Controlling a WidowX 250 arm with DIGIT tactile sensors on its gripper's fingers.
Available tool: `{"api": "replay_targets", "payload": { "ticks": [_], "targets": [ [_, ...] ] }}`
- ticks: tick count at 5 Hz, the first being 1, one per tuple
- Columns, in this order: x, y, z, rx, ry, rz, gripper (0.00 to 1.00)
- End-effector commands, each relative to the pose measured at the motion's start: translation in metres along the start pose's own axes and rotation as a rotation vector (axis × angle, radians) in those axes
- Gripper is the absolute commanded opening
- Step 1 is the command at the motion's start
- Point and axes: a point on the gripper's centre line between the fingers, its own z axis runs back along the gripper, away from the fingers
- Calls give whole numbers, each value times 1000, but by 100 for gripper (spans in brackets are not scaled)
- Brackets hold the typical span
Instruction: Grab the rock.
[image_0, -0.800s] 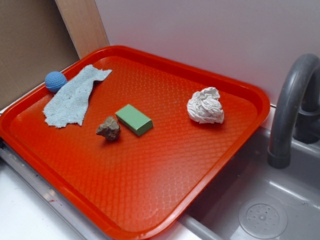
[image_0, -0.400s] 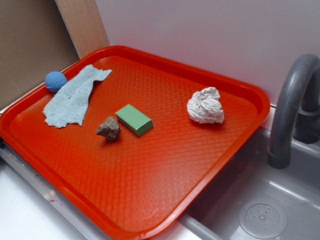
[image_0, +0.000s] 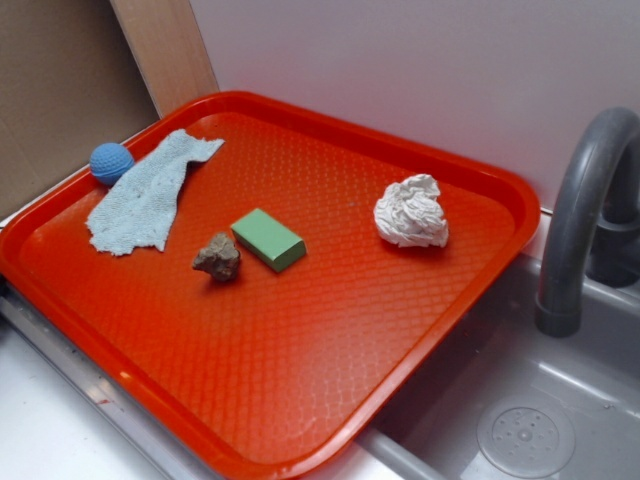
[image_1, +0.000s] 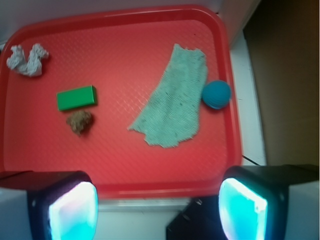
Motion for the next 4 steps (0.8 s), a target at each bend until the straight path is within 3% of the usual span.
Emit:
{"api": "replay_targets", "payload": {
  "ticks": [1,4],
  "targets": [
    [28,-62,-49,-59,-11,32,100],
    [48,-96,-132,4,68,-61,100]
  ]
}}
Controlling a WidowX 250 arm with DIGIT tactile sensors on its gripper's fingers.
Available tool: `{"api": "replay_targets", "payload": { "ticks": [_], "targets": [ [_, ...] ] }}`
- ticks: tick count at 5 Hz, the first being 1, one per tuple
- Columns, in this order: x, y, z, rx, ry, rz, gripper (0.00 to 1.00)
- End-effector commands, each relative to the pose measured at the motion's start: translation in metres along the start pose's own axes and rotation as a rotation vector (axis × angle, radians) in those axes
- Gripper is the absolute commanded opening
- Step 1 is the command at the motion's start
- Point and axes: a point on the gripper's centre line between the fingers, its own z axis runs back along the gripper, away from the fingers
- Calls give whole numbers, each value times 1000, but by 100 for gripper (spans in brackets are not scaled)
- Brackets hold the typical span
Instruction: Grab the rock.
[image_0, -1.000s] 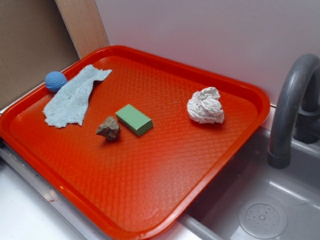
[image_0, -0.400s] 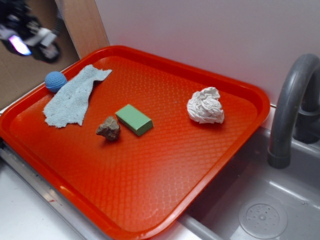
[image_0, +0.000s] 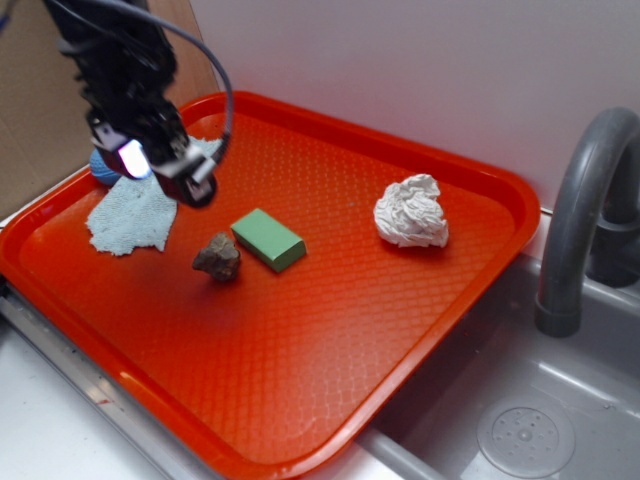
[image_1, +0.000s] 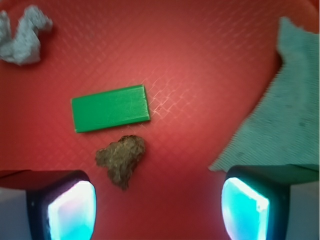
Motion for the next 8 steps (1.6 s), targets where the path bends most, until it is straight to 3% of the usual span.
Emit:
{"api": "replay_targets", "payload": {
  "ticks": [1,2,3,5,6,7,8],
  "targets": [
    [14,-30,-33,-76,13,-100,100],
    [17,-49,-41,-177,7,-142,100],
    [15,-54,-50,-82,38,-155,100],
    [5,-50,-67,0,116,-195,100],
    [-2,-46,-69,-6,123,-198,18],
    [0,-35,-56,10,106,-183,0],
    [11,-21,-23,-75,67,-112,0]
  ]
}}
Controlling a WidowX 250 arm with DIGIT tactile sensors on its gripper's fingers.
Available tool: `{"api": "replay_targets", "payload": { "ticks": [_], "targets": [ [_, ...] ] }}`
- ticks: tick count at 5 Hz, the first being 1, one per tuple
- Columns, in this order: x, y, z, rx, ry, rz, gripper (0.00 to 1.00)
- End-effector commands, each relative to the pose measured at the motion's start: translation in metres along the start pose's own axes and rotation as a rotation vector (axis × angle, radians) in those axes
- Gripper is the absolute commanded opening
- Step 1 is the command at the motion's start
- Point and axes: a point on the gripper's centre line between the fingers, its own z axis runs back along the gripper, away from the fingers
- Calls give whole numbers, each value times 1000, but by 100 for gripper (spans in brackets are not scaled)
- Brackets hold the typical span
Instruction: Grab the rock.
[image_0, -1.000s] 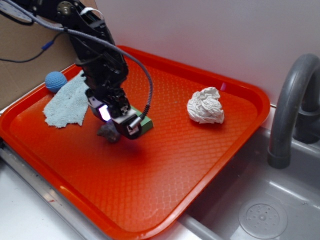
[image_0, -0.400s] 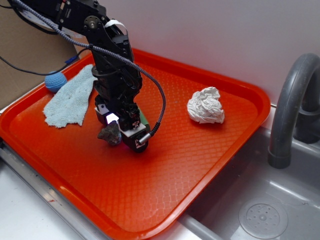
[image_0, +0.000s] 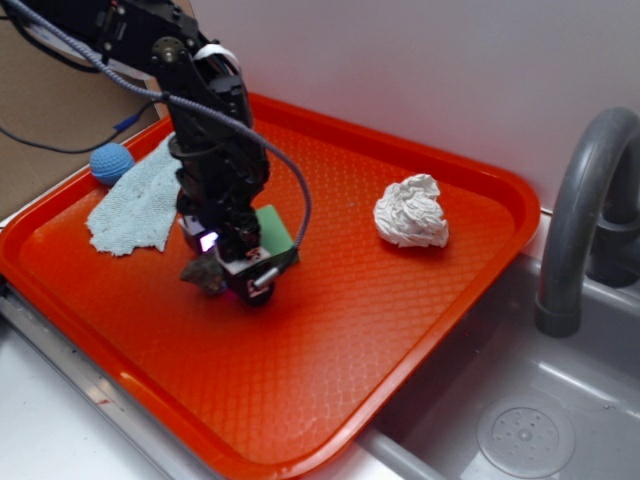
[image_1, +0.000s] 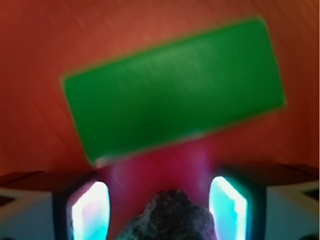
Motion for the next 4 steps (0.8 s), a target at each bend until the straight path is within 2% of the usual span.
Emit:
{"api": "replay_targets", "payload": {
  "ticks": [1,2,3,4],
  "targets": [
    [16,36,91,-169,-136,150,0],
    [27,58,126,-176,-152,213,0],
    [38,78,163,-140,-210,278,0],
    [43,87,187,-97,-246,291,0]
  ]
}}
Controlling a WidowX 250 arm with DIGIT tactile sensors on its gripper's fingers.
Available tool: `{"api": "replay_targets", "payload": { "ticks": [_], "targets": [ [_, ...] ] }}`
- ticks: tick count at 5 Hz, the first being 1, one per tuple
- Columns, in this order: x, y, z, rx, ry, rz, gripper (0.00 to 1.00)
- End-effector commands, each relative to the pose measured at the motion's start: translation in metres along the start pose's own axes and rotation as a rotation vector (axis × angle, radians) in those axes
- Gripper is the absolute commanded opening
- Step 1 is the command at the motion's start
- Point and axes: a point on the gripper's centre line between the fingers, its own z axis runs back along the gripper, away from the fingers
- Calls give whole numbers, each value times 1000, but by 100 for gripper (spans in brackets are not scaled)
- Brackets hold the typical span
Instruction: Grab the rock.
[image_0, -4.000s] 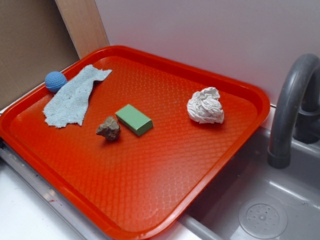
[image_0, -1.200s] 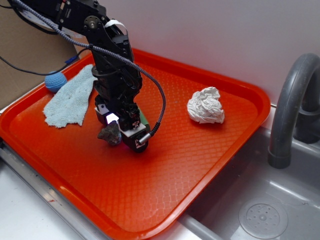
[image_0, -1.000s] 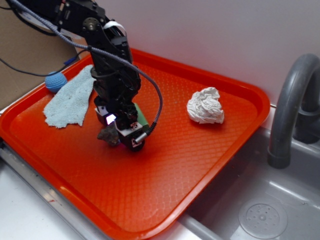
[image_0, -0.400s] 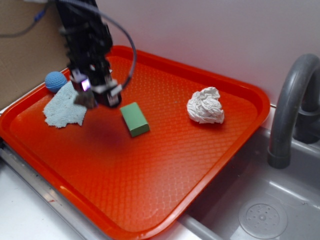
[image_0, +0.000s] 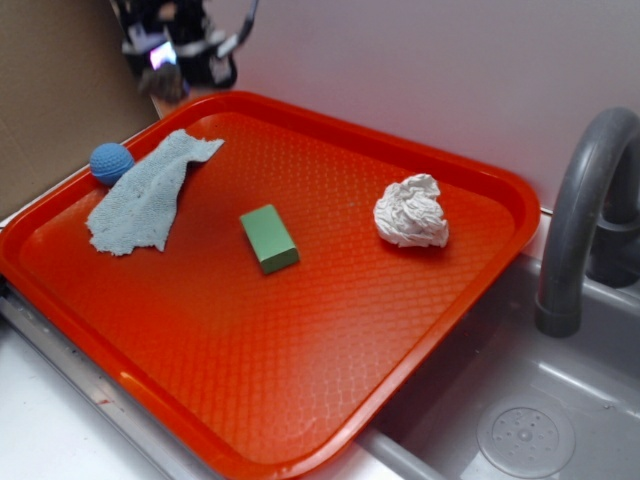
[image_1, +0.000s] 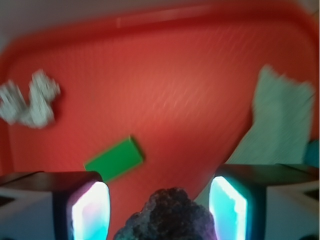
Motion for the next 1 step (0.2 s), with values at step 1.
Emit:
{"api": "replay_targets", "payload": {
  "ticks": [1],
  "targets": [
    [7,-1,46,26,-119,-61,0]
  ]
}}
